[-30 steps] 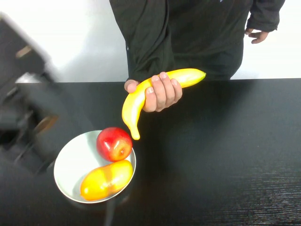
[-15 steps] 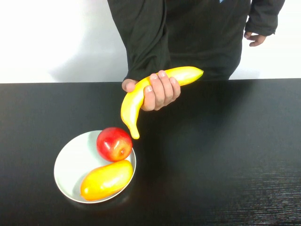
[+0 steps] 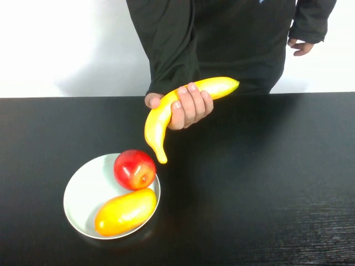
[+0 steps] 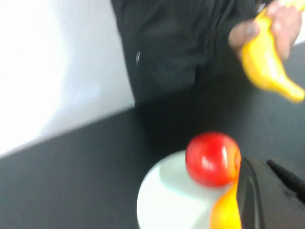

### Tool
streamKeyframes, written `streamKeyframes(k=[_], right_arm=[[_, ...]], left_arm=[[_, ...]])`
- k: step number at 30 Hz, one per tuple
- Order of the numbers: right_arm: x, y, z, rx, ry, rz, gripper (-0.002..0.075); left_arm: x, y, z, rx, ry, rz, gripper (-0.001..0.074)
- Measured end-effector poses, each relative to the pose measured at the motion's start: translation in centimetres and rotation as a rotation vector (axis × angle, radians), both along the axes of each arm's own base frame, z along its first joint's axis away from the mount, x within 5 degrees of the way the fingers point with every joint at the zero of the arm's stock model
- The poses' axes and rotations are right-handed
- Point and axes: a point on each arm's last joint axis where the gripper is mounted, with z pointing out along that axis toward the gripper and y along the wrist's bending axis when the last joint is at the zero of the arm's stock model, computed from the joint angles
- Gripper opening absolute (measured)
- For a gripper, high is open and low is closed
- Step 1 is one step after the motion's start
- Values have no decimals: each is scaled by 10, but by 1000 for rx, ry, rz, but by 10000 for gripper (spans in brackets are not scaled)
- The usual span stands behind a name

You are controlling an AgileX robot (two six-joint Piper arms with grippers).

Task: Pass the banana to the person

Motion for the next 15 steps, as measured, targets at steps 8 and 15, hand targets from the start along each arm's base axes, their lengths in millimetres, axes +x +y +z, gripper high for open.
streamKeyframes(k=[8,15], right_arm=[[0,0,0,0,0,0,-11],[0,0,0,0,0,0,-11]], left_arm=[[5,-2,-33,-153,-327,101,-2],[0,12,-64,-276,-538,307,-3]])
